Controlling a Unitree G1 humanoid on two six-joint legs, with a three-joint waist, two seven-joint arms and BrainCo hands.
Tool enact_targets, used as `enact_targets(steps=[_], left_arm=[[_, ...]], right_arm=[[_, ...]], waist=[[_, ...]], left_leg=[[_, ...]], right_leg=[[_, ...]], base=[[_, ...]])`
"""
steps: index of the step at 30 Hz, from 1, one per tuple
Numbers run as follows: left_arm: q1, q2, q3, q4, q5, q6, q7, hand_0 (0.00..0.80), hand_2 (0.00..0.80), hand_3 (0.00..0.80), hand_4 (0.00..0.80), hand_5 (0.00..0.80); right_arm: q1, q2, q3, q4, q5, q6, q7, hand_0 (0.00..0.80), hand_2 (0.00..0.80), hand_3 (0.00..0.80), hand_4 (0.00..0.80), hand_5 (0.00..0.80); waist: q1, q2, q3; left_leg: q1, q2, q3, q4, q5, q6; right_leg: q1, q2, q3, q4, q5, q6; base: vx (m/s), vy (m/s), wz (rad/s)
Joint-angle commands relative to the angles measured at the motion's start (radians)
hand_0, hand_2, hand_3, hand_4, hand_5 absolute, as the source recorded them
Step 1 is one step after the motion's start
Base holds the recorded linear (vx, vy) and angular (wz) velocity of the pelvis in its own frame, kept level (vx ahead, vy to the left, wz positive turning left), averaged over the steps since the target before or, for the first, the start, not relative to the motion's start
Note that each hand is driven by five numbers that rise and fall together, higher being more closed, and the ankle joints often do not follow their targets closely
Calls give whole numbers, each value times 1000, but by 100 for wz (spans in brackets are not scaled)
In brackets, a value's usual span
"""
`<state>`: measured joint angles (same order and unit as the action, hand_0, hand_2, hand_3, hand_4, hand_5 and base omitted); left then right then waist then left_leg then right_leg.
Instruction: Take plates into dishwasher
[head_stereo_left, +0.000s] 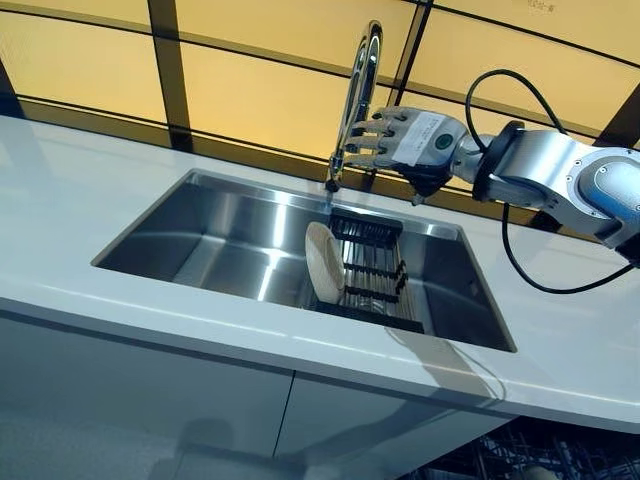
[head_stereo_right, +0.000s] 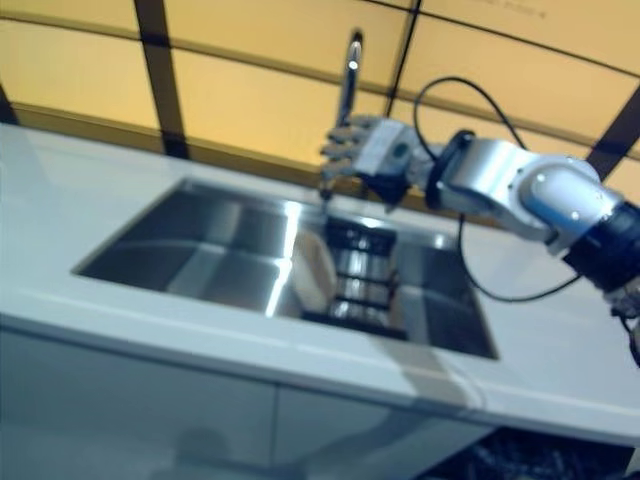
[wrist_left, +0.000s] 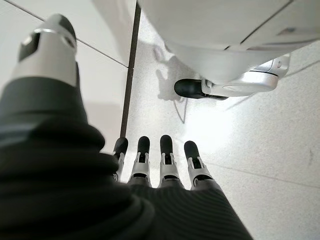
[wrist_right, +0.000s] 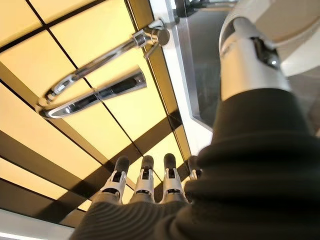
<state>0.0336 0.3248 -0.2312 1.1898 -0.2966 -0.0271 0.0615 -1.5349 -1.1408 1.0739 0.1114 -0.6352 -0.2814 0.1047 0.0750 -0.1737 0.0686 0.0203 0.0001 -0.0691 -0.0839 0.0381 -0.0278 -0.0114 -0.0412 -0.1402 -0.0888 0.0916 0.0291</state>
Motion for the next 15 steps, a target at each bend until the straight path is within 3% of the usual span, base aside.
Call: enact_targets(steps=[1,15], left_arm=[[-16,28,15,-12,7,-16,1,0,0,0,0,0],[-15,40,15,-18,-17,-24,-5,0,0,0,0,0]], right_arm=[[-142,-19,71,31,28,24,1,0,0,0,0,0],[-176,35,98,-2,75,16,72,0,0,0,0,0]], waist=[[36,-33,-13],[63,-38,18]], left_leg=[[-22,5,6,-3,-3,-13],[-52,4,-18,-3,4,-17]], right_leg=[[34,-33,-3,2,-8,93],[18,-38,-32,2,-14,91]], base=[[-8,8,9],[-13,11,10]])
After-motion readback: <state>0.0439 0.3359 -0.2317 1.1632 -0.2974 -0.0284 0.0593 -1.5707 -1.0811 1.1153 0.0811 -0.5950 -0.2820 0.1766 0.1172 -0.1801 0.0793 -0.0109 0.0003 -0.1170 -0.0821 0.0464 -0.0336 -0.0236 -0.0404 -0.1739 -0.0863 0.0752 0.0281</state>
